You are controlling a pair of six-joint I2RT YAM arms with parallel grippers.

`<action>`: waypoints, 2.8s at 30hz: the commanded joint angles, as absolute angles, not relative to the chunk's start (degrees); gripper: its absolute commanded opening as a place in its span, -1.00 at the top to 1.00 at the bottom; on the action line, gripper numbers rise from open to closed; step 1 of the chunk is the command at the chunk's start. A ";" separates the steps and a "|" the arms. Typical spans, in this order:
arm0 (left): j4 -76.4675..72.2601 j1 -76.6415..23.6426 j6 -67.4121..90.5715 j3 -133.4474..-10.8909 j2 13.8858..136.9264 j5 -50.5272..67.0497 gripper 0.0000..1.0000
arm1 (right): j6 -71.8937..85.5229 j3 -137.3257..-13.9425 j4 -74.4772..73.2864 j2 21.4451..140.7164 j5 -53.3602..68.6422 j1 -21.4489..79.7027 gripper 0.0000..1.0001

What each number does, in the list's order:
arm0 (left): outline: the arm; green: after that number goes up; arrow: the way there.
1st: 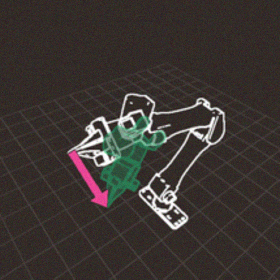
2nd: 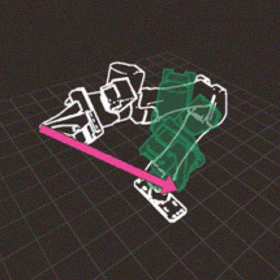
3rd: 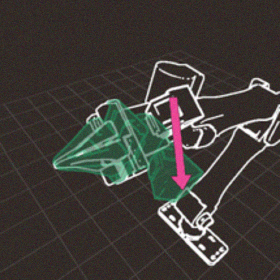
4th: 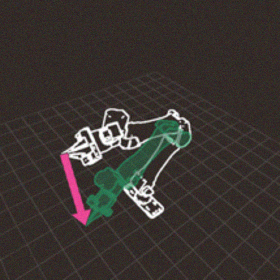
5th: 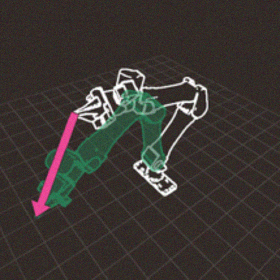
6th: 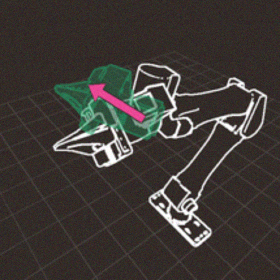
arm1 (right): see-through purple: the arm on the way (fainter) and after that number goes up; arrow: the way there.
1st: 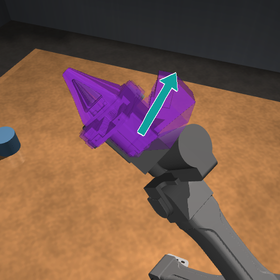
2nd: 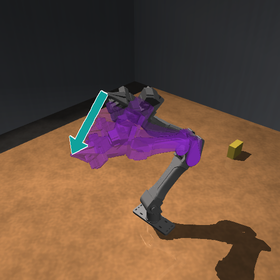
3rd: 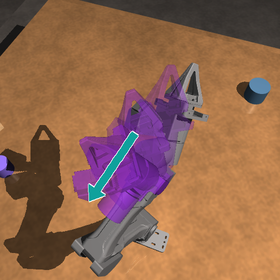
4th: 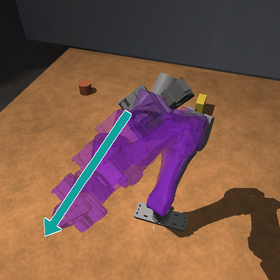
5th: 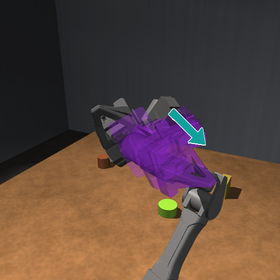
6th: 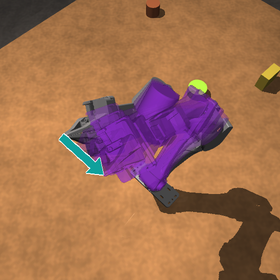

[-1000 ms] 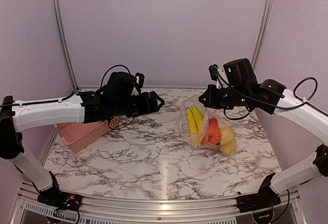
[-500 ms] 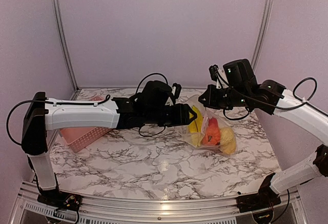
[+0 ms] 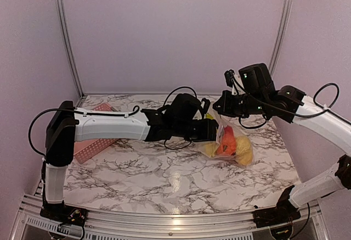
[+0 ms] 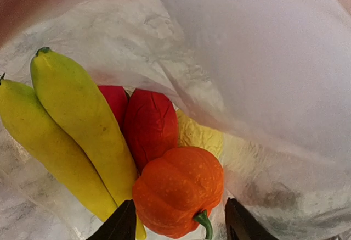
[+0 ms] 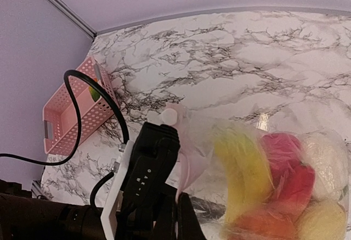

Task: Open the zip-top bag and remove the fake food
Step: Pick up the fake fruit from the zipper food storage bag.

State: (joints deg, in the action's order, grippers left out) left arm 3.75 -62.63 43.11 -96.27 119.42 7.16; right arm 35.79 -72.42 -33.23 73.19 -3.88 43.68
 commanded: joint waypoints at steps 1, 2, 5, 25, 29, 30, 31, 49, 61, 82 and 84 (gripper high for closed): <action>5.71 -63.15 42.35 -98.36 122.33 9.44 -0.18 | 36.39 -72.42 -32.16 72.52 -2.92 44.30 1.00; 5.89 -63.19 42.11 -98.72 123.17 9.85 -0.21 | 36.43 -72.50 -32.21 72.51 -2.83 44.36 1.00; 7.52 -63.41 41.43 -100.23 124.80 10.26 -0.27 | 36.28 -72.91 -32.43 72.57 -2.98 44.36 1.00; 0.71 -64.18 45.30 -99.02 128.27 20.28 -0.86 | 36.68 -70.96 -29.47 72.53 -2.31 44.38 1.00; -2.35 -64.33 46.22 -98.84 128.71 21.44 -0.75 | 36.99 -70.54 -29.01 72.58 -2.03 44.38 1.00; -2.59 -64.34 46.34 -98.81 128.83 21.57 -0.71 | 36.96 -70.57 -29.00 72.60 -2.00 44.38 1.00; -3.17 -64.34 46.63 -98.58 128.89 21.72 -0.67 | 37.00 -70.61 -29.07 72.51 -2.03 44.38 1.00; -3.94 -64.69 47.64 -101.13 131.53 23.16 -0.29 | 37.12 -70.14 -29.62 72.47 -2.83 44.38 1.00; -6.06 -64.47 48.41 -98.94 129.65 22.03 0.18 | 36.15 -70.39 -34.94 70.80 -8.20 44.37 0.84; -7.26 -64.07 49.21 -97.72 129.95 22.90 0.13 | 45.14 -53.29 -48.04 53.38 -18.35 43.84 0.65; -7.31 -64.07 49.36 -97.61 130.00 22.93 0.13 | 45.95 -52.08 -48.83 52.17 -18.90 43.66 0.69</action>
